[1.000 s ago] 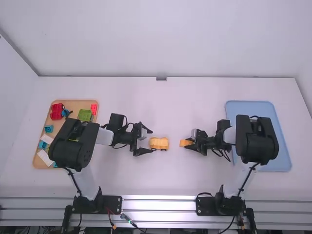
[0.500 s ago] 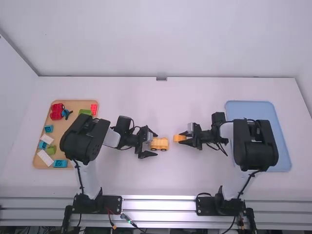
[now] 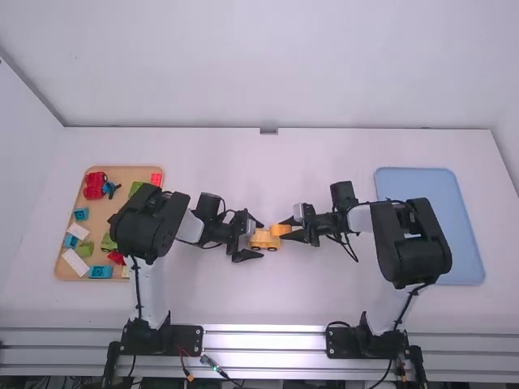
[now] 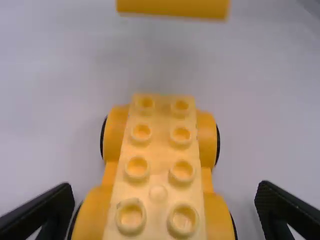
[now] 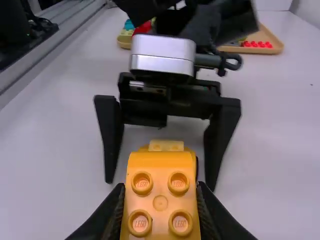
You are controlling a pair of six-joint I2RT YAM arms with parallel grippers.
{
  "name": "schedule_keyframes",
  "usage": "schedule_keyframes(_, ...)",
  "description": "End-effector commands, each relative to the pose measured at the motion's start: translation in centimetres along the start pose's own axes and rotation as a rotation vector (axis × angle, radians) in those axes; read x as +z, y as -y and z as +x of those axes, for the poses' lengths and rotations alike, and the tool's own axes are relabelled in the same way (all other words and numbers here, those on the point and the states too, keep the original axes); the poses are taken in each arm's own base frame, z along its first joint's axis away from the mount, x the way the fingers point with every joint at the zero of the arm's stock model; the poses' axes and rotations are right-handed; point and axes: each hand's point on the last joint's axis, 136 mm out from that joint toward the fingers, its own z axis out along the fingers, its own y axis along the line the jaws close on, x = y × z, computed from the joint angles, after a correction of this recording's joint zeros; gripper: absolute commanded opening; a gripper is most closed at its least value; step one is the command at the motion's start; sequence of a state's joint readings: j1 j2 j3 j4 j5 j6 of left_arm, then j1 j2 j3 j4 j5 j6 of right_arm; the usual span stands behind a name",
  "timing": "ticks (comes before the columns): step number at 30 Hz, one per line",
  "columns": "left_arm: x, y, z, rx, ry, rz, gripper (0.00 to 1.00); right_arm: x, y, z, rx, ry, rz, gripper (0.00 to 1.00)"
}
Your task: Assemble lego blocks to make yellow taxi
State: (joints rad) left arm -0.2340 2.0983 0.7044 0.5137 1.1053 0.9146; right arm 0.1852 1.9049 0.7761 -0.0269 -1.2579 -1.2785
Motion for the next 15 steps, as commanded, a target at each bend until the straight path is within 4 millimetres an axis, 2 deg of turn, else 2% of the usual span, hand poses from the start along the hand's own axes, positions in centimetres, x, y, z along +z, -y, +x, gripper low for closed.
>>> schedule_keyframes(1, 0.5, 0.2, 0.0, -0.017, 0.021, 0.031, 0.92, 0.4, -0.1, -1.3, -0.01, 0.017, -0.016, 0.04)
schedule_keyframes(5, 0.6, 0.0, 0.1, -0.005, 0.019, 0.028, 0.82, 1.3, -0.3, -1.2, 0.009, -0.007, -0.031, 0.02)
schedule_keyframes(12, 0.6, 0.1, 0.1, -0.003, 0.018, 0.028, 0.74, 3.2, 0.6, 0.3, 0.049, -0.102, -0.005, 0.0)
schedule_keyframes(15, 0.5, -0.1, 0.3, -0.008, 0.008, 0.019, 0.7, 3.2, 0.8, 0.7, 0.069, -0.103, -0.001, 0.0)
